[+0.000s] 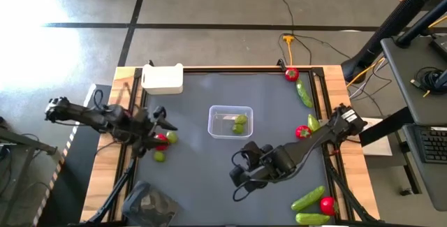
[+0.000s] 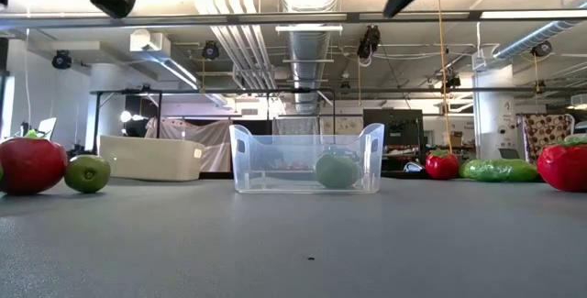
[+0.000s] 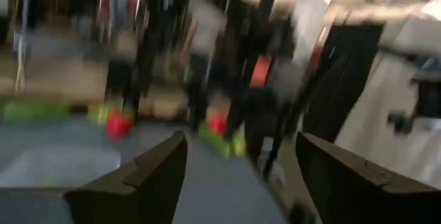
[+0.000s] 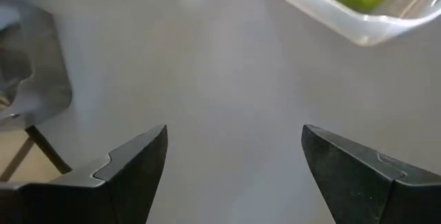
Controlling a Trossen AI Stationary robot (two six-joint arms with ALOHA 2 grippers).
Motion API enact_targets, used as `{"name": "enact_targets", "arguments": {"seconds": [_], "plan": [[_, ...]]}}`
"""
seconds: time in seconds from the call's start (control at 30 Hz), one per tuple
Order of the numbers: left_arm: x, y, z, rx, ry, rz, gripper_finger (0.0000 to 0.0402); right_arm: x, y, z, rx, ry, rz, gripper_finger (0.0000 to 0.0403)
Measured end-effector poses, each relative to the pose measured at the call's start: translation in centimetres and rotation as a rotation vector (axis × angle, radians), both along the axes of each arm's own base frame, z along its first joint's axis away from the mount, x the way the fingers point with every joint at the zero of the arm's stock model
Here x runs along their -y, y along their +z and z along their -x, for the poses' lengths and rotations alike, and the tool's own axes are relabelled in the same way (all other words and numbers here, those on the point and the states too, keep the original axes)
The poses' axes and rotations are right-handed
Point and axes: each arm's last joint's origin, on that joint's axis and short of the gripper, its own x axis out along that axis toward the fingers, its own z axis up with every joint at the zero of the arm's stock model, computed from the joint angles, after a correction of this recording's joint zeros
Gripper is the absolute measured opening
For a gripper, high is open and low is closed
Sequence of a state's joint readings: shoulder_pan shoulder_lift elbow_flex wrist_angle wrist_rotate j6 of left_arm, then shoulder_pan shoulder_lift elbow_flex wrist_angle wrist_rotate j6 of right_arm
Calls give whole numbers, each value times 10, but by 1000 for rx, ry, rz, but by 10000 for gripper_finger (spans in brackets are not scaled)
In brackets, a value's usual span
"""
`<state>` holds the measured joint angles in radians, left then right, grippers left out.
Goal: Sort produce into baskets
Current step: Put the top lemon into the transparent bin
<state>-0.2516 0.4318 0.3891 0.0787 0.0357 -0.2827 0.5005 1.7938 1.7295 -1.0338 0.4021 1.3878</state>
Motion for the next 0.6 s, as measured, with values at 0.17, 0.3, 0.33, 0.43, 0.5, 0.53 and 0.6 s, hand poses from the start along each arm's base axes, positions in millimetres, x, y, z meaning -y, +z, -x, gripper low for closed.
{"name": "enact_targets", "arguments": {"seconds": [0.17, 0.3, 0.33, 0.43, 0.5, 0.53, 0.6], "plan": [[1, 25, -6, -326, 16, 78, 255, 3, 11, 3, 27, 57, 27, 325], [1, 33, -7, -572, 46, -6, 255, 2, 16, 7, 53, 85, 73, 325], [1, 32, -8, -629, 74, -44, 255, 2, 17, 7, 54, 89, 80, 325], [-1, 30, -15, -775, 211, -122, 255, 2, 17, 7, 56, 100, 102, 325], [-1, 23, -23, -872, 273, -158, 255, 3, 17, 6, 57, 103, 106, 325], [0, 19, -27, -918, 281, -173, 255, 3, 17, 6, 56, 105, 108, 325], [3, 8, -38, -997, 283, -202, 255, 2, 17, 6, 55, 107, 109, 325]]}}
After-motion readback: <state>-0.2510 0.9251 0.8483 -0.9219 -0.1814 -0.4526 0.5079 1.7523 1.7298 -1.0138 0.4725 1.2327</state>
